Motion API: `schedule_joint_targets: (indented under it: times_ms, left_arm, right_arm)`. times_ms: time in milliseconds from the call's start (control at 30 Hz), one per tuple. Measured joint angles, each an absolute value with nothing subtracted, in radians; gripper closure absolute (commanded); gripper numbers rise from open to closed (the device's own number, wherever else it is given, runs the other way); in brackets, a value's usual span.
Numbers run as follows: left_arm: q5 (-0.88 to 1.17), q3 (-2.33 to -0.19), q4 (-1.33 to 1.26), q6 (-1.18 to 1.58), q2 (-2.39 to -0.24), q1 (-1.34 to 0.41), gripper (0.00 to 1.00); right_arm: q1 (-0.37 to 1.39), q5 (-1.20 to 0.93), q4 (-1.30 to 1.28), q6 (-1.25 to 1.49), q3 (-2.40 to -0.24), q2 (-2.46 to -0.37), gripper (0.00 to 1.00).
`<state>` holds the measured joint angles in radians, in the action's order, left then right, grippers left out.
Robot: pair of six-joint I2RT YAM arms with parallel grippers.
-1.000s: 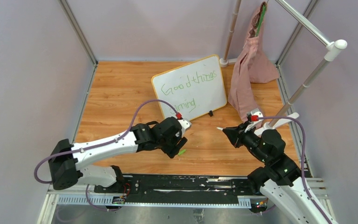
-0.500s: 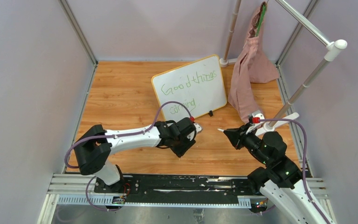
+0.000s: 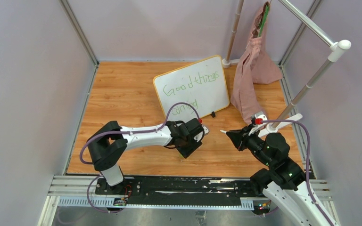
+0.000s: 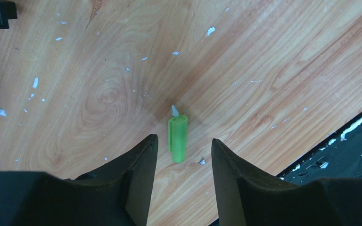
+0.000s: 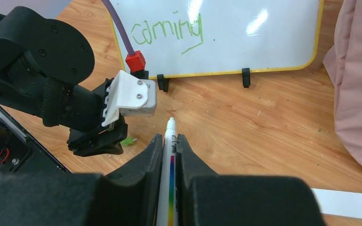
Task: Write a sentence on the whiteboard
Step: Close the whiteboard marker at the center of the board.
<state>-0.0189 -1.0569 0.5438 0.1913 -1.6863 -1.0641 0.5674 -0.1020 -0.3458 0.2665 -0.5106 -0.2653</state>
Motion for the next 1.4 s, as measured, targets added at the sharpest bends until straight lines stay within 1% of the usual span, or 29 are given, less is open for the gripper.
schedule_joint_targets:
  times_ms: [300,400,633,767,900,1000,1067,1233,1400]
  left_arm:
    - [0.017,-1.057,0.529,0.186,-1.719,-1.035,0.53]
    - [0.024,-1.059,0.527,0.184,-1.732,-1.029,0.57]
    - [0.033,-1.061,0.525,0.179,-1.744,-1.024,0.58]
    - [0.033,-1.061,0.525,0.178,-1.744,-1.023,0.62]
    - [0.033,-1.061,0.525,0.179,-1.746,-1.023,0.69]
    - [0.033,-1.061,0.525,0.180,-1.746,-1.022,0.76]
    - [0.033,-1.061,0.524,0.183,-1.747,-1.022,0.84]
    - [0.033,-1.061,0.524,0.198,-1.747,-1.022,1.00]
    - [0.031,-1.055,0.512,0.222,-1.743,-1.012,1.00]
  right_arm:
    - [0.567,-0.101,-0.346,0.266,-0.511,-0.266,1.00]
    - [0.567,-0.101,-0.345,0.266,-0.511,-0.267,1.00]
    - [0.567,-0.096,-0.345,0.266,-0.511,-0.267,1.00]
    - [0.567,-0.094,-0.345,0.266,-0.510,-0.268,1.00]
    - [0.567,-0.093,-0.345,0.266,-0.508,-0.268,1.00]
    - [0.567,-0.093,-0.345,0.266,-0.507,-0.267,1.00]
    - [0.567,-0.093,-0.345,0.266,-0.507,-0.267,1.00]
    - [0.567,-0.093,-0.345,0.266,-0.507,-0.266,1.00]
    - [0.567,-0.093,-0.345,0.266,-0.507,-0.266,1.00]
